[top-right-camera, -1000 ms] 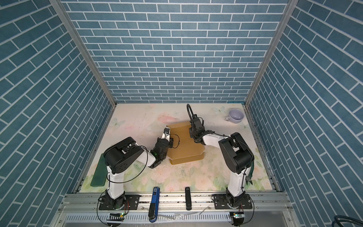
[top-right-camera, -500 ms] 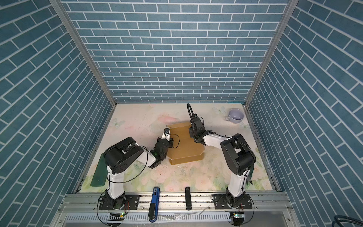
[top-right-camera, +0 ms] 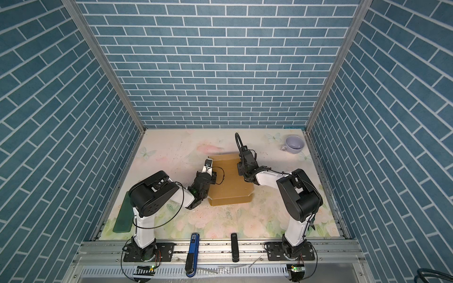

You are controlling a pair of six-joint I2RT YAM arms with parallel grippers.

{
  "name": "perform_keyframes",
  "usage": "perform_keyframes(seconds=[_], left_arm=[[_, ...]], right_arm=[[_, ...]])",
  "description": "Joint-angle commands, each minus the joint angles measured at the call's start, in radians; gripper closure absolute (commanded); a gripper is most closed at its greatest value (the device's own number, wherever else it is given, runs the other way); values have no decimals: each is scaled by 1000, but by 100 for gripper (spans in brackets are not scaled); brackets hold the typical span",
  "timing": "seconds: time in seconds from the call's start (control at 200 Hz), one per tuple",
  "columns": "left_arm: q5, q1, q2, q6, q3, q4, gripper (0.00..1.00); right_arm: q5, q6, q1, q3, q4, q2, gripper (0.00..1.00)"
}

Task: Fold the paper box

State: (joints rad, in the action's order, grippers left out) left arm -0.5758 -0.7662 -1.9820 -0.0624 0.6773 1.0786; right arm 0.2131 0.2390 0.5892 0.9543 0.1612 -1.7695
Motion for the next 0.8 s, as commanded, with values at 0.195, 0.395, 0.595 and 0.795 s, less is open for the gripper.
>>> perform_keyframes(seconds=[0.195,0.395,0.595,0.795], left_arm=[[13,-10,20,-4,-2,-143,100],[18,-1,35,-14,15,-190,100],[30,14,61,-42,38,-259,100],[45,30,84,-74,84,-372,100]], right_arm=[[-27,20,2,-22,-9,54,56],[-42,22,1,-39,-32,90,48],[-67,28,2,-60,-72,147,41],[-95,42,1,-98,-109,214,37]])
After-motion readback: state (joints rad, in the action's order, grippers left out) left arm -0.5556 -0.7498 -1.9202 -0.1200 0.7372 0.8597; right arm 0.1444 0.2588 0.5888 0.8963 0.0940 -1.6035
